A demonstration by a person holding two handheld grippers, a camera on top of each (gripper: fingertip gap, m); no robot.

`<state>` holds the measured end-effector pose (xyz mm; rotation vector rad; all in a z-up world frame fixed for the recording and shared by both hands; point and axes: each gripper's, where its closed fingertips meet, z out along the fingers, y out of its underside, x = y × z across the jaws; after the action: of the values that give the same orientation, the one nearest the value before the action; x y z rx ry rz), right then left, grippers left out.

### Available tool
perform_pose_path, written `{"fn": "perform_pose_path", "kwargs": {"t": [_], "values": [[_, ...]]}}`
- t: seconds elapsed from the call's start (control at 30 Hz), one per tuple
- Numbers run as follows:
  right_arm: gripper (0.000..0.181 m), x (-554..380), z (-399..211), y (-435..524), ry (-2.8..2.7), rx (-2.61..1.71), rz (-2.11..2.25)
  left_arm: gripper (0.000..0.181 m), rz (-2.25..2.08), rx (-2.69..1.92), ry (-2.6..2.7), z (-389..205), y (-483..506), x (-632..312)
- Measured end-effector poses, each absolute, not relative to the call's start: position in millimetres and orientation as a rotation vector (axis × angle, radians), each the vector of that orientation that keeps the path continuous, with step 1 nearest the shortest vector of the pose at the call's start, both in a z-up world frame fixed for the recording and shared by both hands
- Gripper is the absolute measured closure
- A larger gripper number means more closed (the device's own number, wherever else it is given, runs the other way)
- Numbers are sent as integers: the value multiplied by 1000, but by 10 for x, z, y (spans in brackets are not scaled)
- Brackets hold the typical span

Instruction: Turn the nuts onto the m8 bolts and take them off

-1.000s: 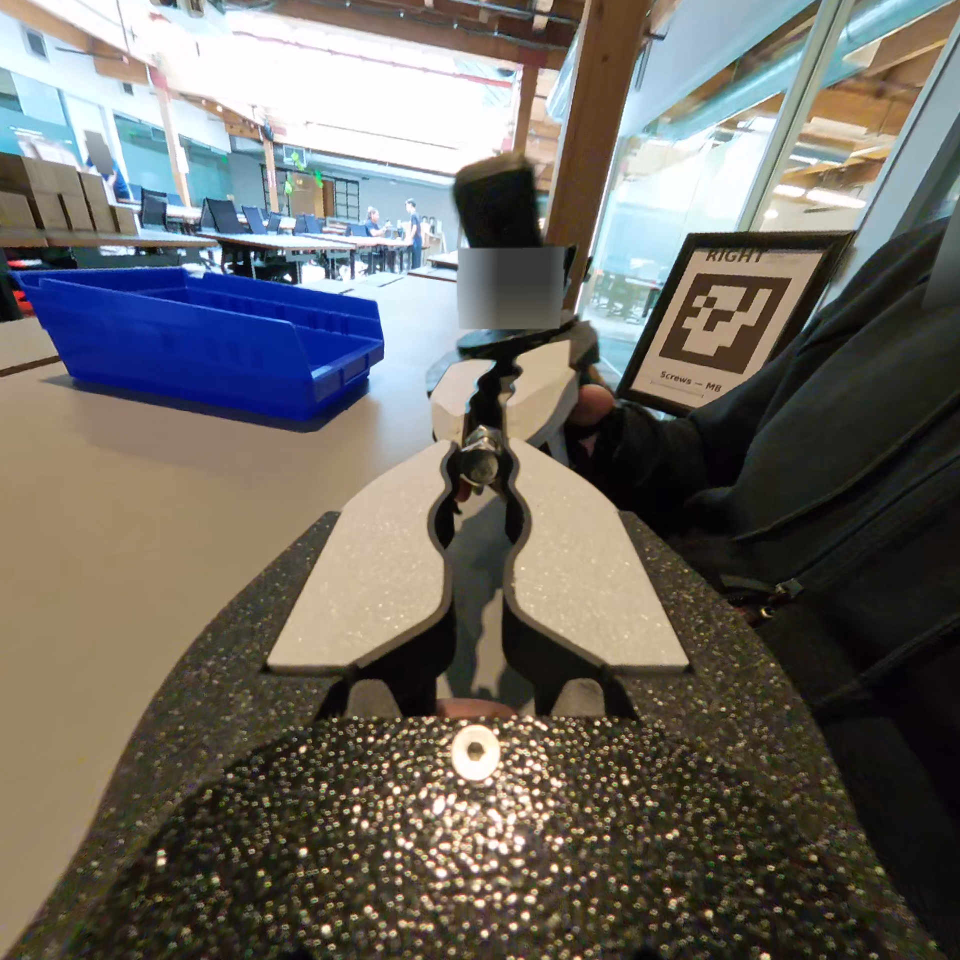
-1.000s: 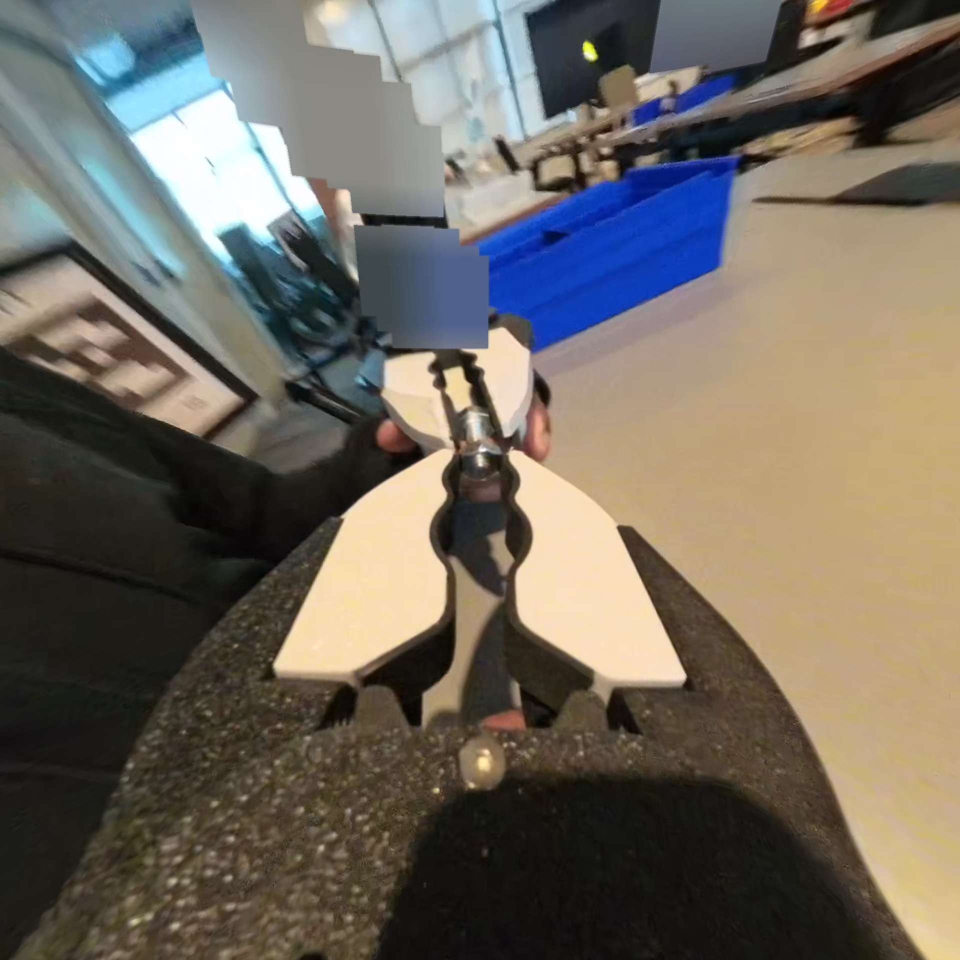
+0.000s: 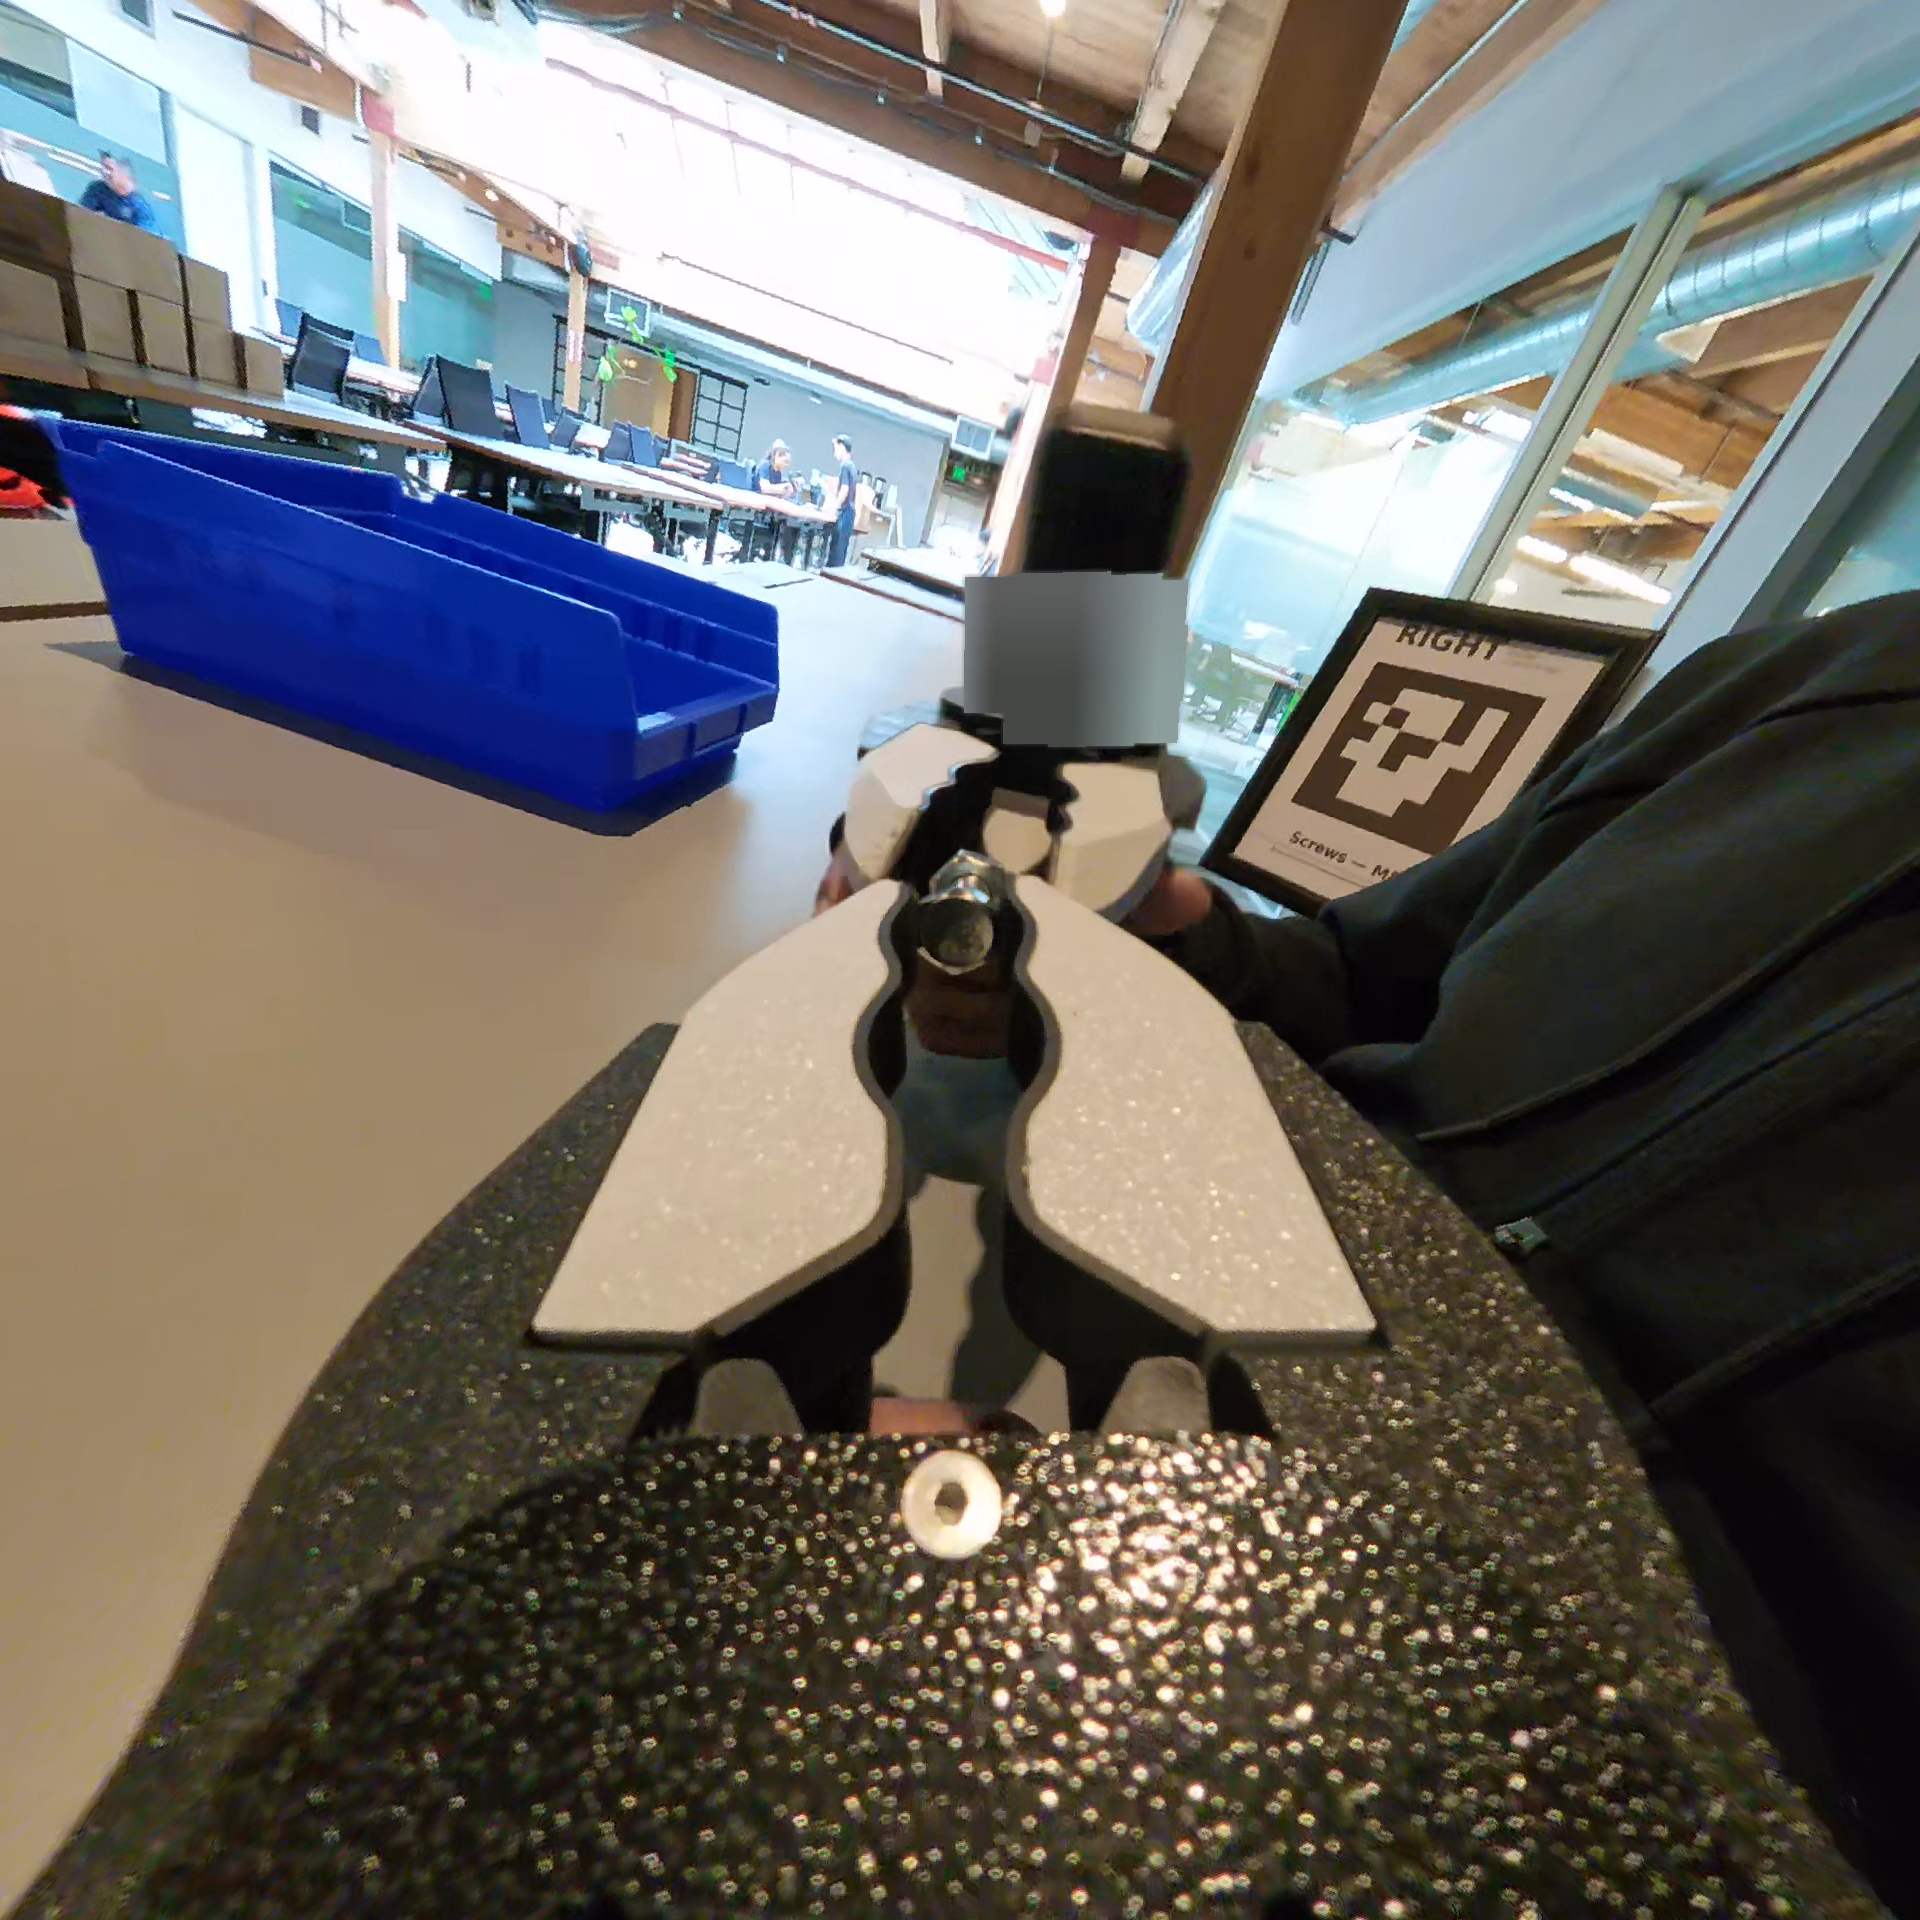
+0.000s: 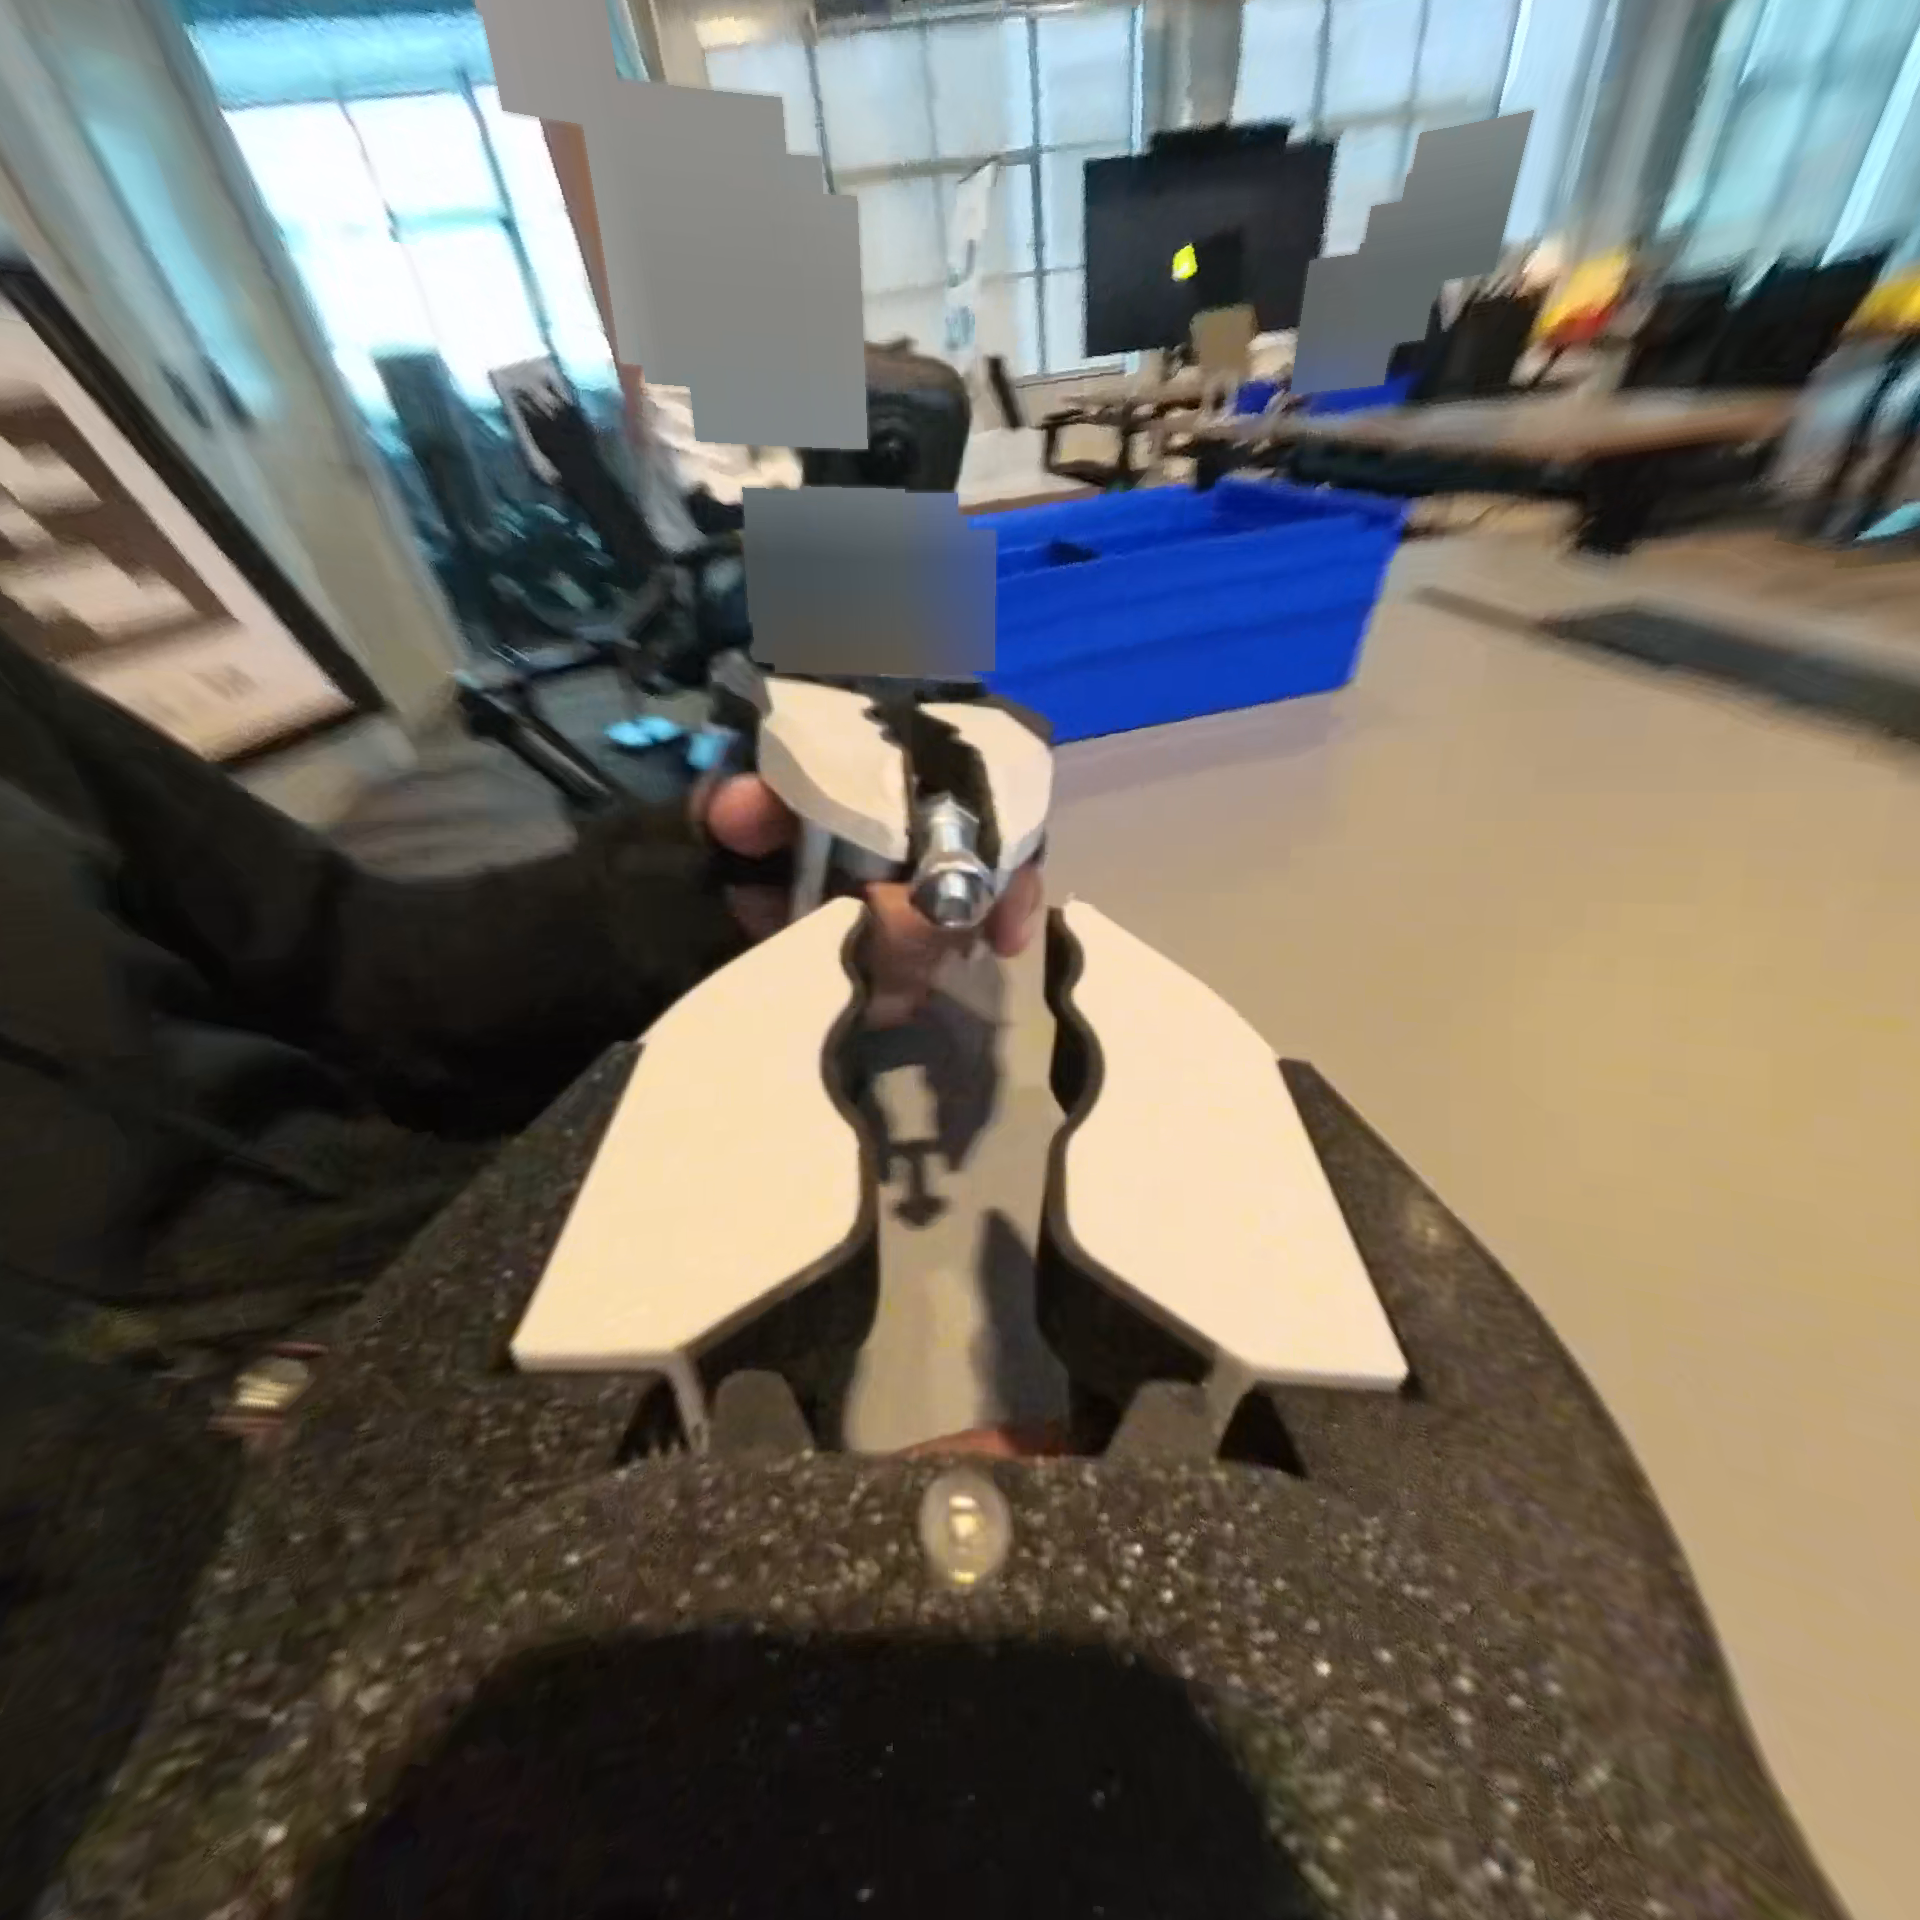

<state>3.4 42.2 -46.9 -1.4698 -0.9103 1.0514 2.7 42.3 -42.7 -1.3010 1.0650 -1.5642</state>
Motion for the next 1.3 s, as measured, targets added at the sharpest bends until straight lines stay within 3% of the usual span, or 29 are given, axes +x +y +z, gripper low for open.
{"fn": "perform_pose_path", "kwargs": {"t": [0.13,0.3,0.4,0.5,0.7,0.77,0.83,1.0,1.3], "values": [[143,39,-468,436,-1081,-1276,596,167,-1620,-1309,1043,-412,424,15],[149,22,-448,451,-1143,-1133,285,167,-1638,-1334,1062,-450,399,32],[165,17,-444,443,-1146,-1118,259,167,-1628,-1347,1078,-476,387,50],[166,17,-489,429,-1158,-1198,340,167,-1600,-1360,1102,-510,382,59],[167,40,-451,289,-927,-1563,1196,167,-1547,-1277,1185,-490,262,87],[165,54,-420,310,-885,-1524,1268,167,-1562,-1285,1150,-470,297,88],[150,70,-409,377,-901,-1450,1129,167,-1569,-1304,1117,-465,345,74],[145,54,-470,362,-1115,-1273,668,167,-1641,-1316,1074,-433,363,52],[166,43,-456,393,-1162,-1151,396,167,-1640,-1359,1088,-491,359,78]]}}
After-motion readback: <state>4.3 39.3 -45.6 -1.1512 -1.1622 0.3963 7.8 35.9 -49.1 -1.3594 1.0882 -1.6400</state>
